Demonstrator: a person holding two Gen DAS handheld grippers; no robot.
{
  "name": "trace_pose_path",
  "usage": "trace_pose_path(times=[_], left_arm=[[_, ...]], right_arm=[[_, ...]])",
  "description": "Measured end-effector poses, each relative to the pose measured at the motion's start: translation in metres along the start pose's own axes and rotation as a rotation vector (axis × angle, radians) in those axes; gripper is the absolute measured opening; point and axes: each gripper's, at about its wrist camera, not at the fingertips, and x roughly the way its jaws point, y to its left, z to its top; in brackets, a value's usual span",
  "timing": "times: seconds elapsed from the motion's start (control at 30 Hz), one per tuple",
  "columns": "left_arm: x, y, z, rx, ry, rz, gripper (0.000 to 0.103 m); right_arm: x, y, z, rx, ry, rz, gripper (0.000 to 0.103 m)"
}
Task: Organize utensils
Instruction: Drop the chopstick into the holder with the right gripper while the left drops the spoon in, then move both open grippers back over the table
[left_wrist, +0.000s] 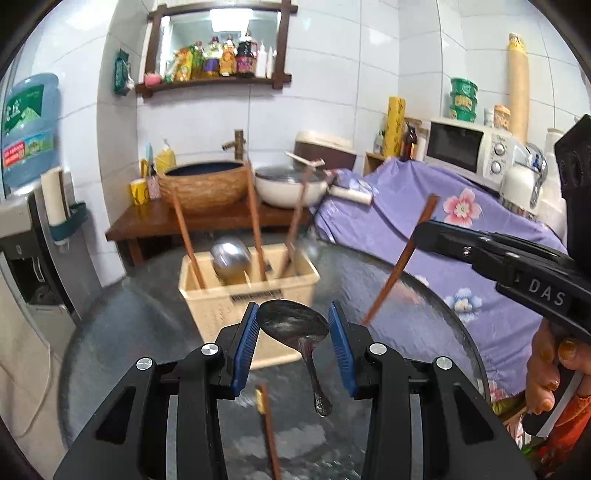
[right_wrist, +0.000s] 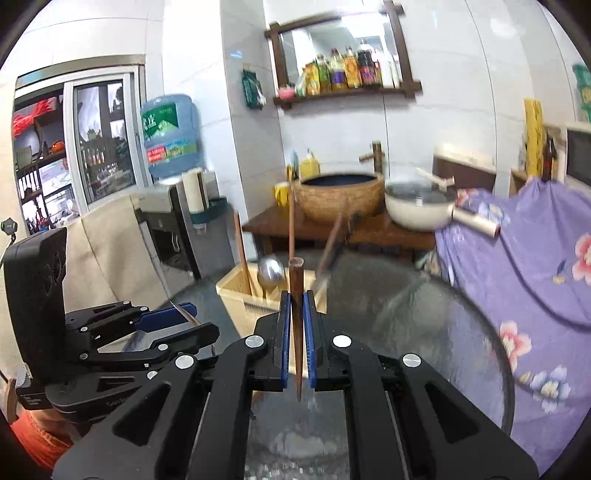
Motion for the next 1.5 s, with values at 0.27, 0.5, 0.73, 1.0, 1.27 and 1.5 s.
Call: trace_pose_path(times=[0.27,0.5,0.73,1.0,1.27,1.5], left_arm=[[-0.014,0.039,0.085,-0.056,-0.1,0.062,0.037],[0.011,0.058,0.12,-0.059,-0.103,0.157,0.037],[0.052,0.065,0.101,-0.061,-0.012,0.194,0.037],[0.087,0.066,0.065,-0.06,0.073,0.2,0.037],[0.088,0.06,0.039,-0.049,0.067,0.188,0.068],[0.049,0.053,0.012,-0.066,-0.004,0.183,0.081]], right_arm=[[0.011,0.012,0.098,0.008,-0.063,0.01,0.008],[0.031,0.016,0.154,0.01,-0.119,-0.071,0.008],[0.082,0.015,0.135,0.018,-0.05,-0.109,0.008],[0.133,0.004,0.078,0.045,0.067,-0.13,0.008],[0.117,0.002,0.05,0.006,0.045,-0.146,0.043],[0.073,0.015,0.01,-0.096,-0.027,-0.159,0.056]])
